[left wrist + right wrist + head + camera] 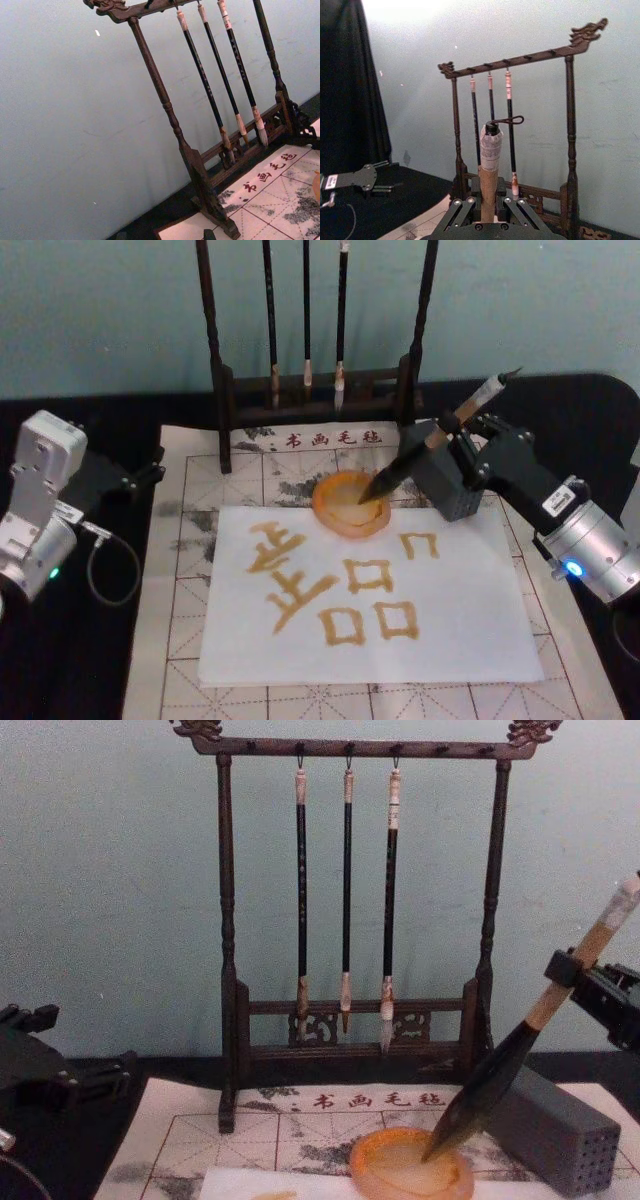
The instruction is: Pick up the brush from the inkstone, write on the paper, then place the brush back to its original position.
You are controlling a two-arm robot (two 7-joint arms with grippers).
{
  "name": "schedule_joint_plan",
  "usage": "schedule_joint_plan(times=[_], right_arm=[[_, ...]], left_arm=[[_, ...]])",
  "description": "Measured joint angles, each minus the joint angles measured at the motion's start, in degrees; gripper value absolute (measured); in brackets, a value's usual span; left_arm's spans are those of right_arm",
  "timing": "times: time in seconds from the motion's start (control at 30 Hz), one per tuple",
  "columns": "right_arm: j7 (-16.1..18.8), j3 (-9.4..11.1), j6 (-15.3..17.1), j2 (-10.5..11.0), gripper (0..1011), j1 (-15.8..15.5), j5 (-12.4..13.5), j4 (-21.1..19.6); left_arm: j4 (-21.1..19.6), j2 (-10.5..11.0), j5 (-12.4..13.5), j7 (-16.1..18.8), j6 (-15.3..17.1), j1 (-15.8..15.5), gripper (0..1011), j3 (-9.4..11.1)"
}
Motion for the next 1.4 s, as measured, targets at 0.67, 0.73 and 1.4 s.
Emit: schedule_joint_plan(times=[0.67,0.73,1.4], right_arm=[[3.5,1.1,-4.0,-0.4,181,-2.3,-4.7,0.3],[3.7,1.4,-3.9,-0.3,181,-2.6,-4.8,-0.1],[5.2,4.6,-2.6,1.3,181,-6.1,-5.0,-4.4]], left_arm=[[0.0,0.0,0.0,0.0,0.0,0.0,1001,0.0],[0.0,0.0,0.0,0.0,0.0,0.0,1001,0.0],[0.0,0.0,0.0,0.0,0.0,0.0,1001,0.0]])
